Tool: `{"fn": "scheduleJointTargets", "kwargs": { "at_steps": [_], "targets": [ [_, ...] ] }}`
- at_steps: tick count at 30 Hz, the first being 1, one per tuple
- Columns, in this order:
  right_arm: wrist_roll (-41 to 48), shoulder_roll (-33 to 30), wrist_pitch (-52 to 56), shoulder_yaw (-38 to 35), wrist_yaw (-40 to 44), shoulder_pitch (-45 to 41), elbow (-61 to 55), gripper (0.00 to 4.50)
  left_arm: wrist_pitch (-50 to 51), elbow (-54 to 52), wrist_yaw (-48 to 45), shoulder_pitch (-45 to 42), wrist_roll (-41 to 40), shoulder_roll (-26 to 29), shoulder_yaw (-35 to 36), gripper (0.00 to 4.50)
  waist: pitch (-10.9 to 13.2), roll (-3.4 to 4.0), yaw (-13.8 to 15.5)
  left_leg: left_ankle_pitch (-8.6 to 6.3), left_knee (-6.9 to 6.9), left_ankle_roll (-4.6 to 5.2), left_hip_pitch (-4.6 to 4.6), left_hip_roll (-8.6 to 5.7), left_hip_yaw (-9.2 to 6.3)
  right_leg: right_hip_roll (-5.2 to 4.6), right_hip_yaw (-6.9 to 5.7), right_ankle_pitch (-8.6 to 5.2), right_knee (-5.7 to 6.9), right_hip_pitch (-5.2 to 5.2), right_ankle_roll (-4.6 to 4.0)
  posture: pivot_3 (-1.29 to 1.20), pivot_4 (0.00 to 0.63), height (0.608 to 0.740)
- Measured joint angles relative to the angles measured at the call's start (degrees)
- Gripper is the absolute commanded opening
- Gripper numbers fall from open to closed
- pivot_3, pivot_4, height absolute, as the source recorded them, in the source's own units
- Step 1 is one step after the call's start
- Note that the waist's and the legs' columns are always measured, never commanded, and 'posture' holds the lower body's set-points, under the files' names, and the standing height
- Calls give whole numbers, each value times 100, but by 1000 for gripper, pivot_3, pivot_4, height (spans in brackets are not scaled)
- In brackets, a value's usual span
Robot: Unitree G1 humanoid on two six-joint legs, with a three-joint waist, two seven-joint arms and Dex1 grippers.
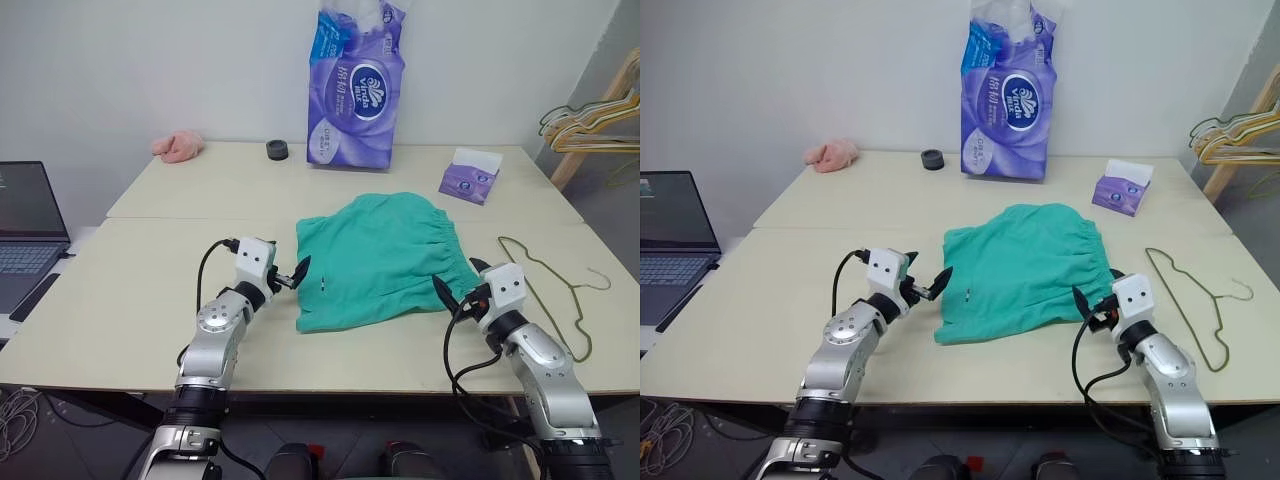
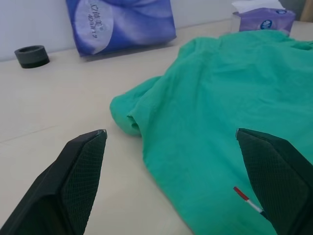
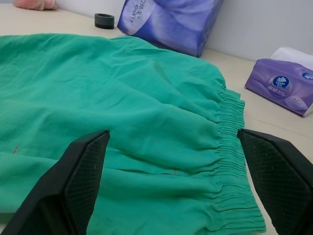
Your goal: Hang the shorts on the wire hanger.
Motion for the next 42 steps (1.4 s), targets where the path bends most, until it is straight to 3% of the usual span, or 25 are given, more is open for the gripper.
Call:
{"fn": "scheduleJointTargets", "kwargs": {
  "at_steps": [42],
  "targets": [
    [-2, -22, -48, 2, 33, -106, 1, 4458, 30, -158, 66, 68, 16, 14, -9, 4500, -25, -1, -28, 0, 2, 0, 2, 0, -3, 0, 0, 0, 7, 0, 0, 64, 8, 740]
  ]
}}
